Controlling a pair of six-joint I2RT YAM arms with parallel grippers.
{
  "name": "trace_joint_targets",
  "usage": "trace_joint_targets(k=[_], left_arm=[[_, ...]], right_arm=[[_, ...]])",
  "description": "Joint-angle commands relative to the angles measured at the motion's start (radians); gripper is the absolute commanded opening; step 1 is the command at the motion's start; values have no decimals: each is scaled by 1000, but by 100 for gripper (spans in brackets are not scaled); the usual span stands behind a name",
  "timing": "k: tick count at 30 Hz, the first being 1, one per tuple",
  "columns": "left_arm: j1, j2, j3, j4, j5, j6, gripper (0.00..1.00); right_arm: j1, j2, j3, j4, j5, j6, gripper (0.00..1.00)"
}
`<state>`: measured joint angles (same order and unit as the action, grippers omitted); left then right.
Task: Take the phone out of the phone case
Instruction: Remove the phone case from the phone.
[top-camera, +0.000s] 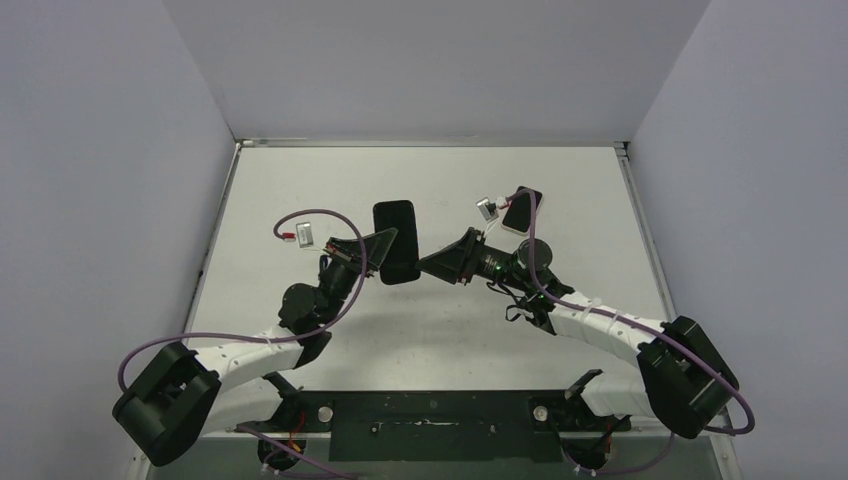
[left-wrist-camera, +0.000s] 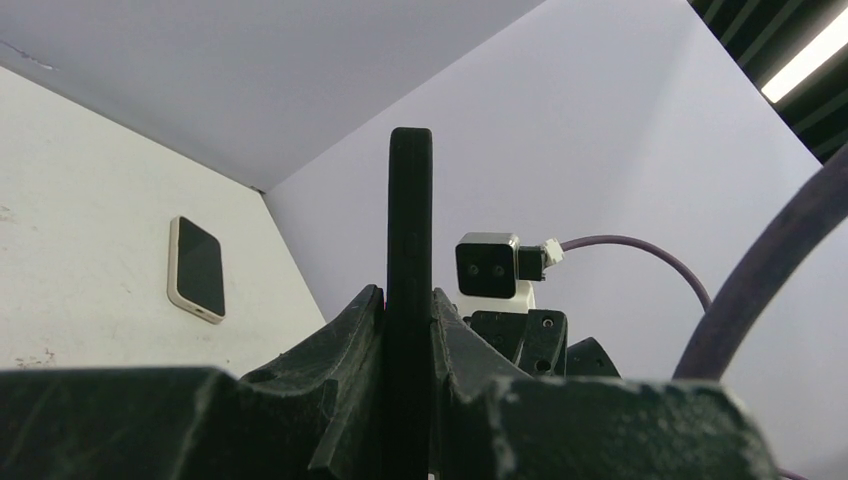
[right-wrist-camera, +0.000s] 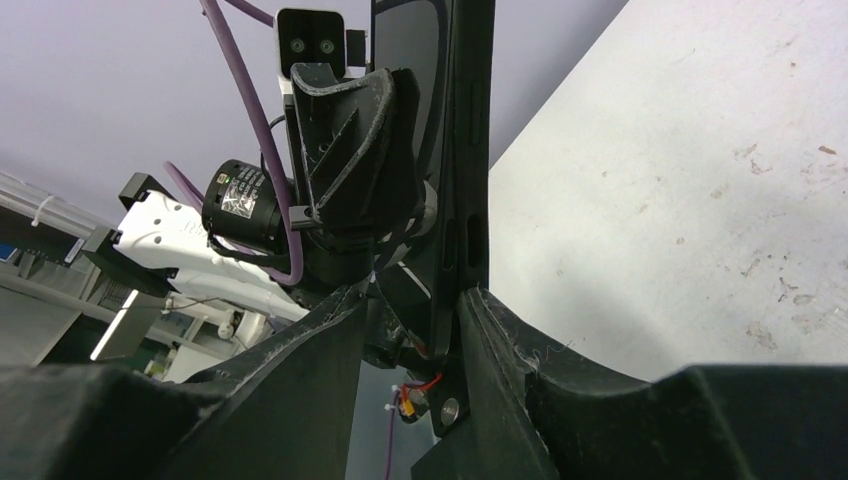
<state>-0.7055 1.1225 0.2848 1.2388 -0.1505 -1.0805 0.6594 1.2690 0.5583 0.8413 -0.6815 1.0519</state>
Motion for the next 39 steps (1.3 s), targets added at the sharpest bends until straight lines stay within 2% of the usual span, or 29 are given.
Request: trace_joint_targets(k=[1, 8, 12, 18, 28, 39], left_arm=[[-71, 16, 26, 123, 158, -64, 0], [-79, 26, 33, 166, 169, -96, 0], [-84, 30, 28, 171, 170, -92, 0], [-105, 51, 11, 189, 158, -46, 0], [-153, 112, -5, 254, 115, 17, 0], [-175, 155, -21, 294, 97, 28, 0]], right_arm=[[29, 26, 46, 137, -45, 16, 40], [28, 19, 49, 57, -12, -44, 42], [28, 13, 69, 6, 1, -85, 39], [37, 35, 86, 86, -42, -49, 33], [42, 84, 106, 232, -84, 19, 31], [40, 87, 141, 294, -124, 29, 15]])
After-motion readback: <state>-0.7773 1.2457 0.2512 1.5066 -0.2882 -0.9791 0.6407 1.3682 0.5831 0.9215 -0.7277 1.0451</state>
